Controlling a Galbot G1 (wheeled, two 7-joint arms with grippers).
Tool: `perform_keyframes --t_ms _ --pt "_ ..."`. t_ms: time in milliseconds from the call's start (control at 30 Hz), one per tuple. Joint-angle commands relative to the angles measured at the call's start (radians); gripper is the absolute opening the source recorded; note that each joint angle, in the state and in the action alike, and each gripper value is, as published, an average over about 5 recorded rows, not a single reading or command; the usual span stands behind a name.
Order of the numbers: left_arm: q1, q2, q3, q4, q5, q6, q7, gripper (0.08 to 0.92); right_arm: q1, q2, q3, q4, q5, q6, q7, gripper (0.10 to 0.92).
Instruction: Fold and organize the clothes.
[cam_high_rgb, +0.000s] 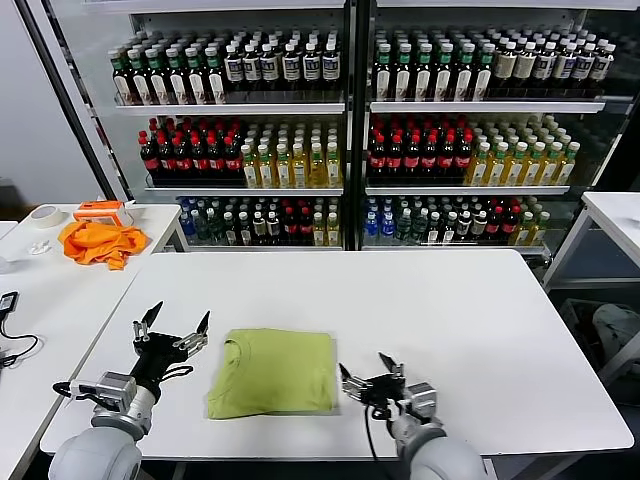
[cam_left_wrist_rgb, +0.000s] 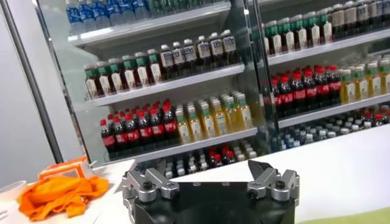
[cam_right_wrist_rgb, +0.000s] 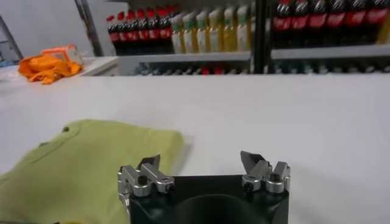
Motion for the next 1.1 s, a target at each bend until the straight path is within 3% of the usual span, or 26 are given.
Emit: perform_keyframes --t_ms 33,600,1100 --pt "0.038 0.008 -0.025 0.004 0.012 -0.007 0.009 0.823 0.151 0.029 -0.172 -0.147 0.167 -0.016 0.105 0.823" --pt "0.036 -0.026 0.039 0.030 0.011 -0.004 -0.004 0.823 0.196 0.086 -0.195 -0.187 0.309 -0.015 0.174 0.807" --pt "0.031 -0.047 0.047 0.053 0.021 -0.017 -0.007 0.823 0.200 0.095 -0.184 -0.184 0.334 -0.014 0.188 0.414"
